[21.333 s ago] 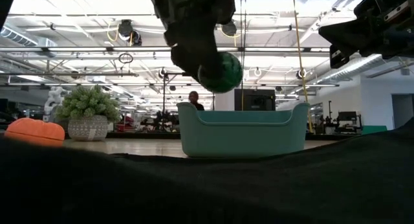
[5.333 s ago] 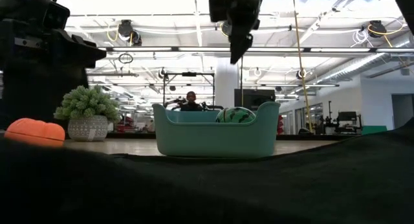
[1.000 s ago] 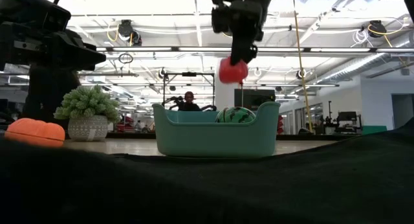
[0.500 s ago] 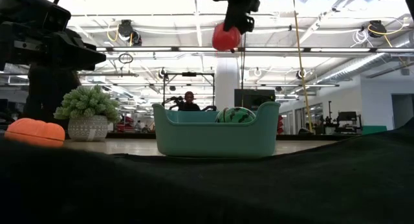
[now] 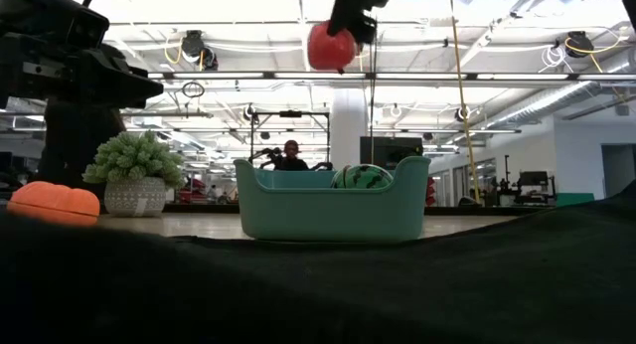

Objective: Pick and placing Produce into tupperware
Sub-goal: Put the apple into the bin

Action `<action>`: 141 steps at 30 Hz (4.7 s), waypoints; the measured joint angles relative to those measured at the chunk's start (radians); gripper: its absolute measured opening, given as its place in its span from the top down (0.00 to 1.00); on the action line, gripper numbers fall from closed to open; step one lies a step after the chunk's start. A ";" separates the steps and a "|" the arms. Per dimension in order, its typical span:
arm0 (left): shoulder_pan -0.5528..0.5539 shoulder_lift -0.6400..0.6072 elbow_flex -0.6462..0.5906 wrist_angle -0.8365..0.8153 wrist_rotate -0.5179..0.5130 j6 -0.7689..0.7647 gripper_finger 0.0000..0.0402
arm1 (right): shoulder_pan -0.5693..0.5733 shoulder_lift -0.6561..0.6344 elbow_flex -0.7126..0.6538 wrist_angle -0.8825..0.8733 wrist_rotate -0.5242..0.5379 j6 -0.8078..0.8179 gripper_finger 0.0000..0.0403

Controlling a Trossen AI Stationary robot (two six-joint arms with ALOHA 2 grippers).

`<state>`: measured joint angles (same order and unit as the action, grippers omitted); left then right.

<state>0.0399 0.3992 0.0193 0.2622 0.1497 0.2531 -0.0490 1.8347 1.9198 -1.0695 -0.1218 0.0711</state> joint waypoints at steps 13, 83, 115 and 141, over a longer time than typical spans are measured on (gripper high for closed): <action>0.000 0.000 0.000 0.000 -0.002 -0.003 1.00 | 0.061 0.001 0.000 0.076 -0.040 0.027 0.37; 0.000 0.000 0.000 -0.051 -0.021 -0.009 1.00 | 0.183 0.164 -0.165 0.278 -0.064 -0.534 0.37; 0.000 0.000 0.000 -0.055 -0.021 0.004 1.00 | 0.188 0.165 -0.309 0.480 0.072 -0.532 0.37; 0.000 0.000 0.000 -0.065 -0.021 0.000 1.00 | 0.221 0.209 -0.308 0.486 0.106 -0.501 0.37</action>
<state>0.0399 0.3991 0.0189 0.1974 0.1284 0.2531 0.1715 2.0441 1.6119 -0.5835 -0.0158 -0.4302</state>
